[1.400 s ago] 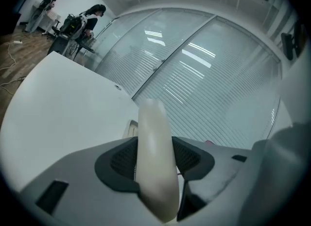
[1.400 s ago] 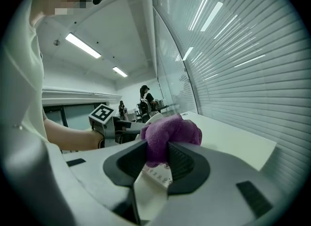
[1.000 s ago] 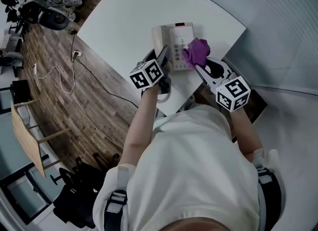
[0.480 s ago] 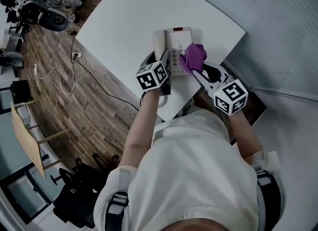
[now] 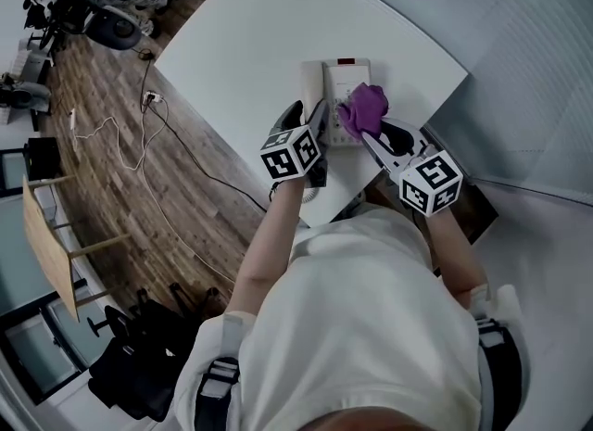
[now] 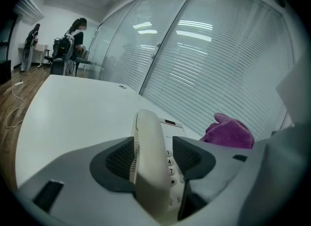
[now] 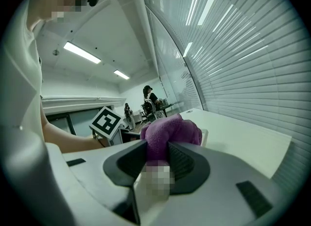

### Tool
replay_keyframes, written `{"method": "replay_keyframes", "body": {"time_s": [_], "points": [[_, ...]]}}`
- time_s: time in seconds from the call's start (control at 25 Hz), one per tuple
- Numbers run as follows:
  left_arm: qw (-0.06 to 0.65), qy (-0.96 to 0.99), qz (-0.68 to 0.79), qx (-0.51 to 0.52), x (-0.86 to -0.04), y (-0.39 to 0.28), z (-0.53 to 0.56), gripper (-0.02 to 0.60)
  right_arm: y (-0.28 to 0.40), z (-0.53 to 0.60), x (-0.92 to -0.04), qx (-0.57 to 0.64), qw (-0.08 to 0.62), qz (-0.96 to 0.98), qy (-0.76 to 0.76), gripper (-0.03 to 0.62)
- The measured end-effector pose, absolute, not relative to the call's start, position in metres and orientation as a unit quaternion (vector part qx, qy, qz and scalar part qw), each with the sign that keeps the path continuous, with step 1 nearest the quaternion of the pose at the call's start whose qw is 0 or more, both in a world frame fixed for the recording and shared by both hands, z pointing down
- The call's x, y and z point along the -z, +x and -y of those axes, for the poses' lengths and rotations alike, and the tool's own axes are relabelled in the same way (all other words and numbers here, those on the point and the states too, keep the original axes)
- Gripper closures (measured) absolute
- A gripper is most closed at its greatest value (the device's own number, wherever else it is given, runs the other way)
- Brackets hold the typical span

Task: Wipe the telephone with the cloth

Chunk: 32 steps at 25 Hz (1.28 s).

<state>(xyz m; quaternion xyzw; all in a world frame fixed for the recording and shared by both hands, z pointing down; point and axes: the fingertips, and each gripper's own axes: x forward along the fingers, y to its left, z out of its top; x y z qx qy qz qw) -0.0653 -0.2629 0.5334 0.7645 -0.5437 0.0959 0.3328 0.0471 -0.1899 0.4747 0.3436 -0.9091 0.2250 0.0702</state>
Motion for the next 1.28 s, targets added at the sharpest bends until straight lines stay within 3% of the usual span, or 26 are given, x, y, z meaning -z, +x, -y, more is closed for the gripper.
{"method": "replay_keyframes", "body": {"time_s": [0.28,0.52,0.64,1.28], "points": [[0.326,0.757,0.563,-0.059,-0.511,-0.088,0.241,0.351,0.037,0.194,-0.466,-0.207,0.068,0.906,0.364,0.462],[0.337,0.754,0.564,-0.016,-0.488,-0.102,0.202,0.509,0.025,0.176,-0.455,-0.204,0.066,0.898,0.383,0.462],[0.35,0.756,0.553,-0.013,-0.484,-0.104,0.18,0.544,0.013,0.157,-0.448,-0.195,0.071,0.902,0.377,0.462],[0.36,0.79,0.495,-0.034,-0.47,-0.126,0.085,0.561,-0.024,0.066,-0.433,-0.189,0.055,0.889,0.413,0.462]]}}
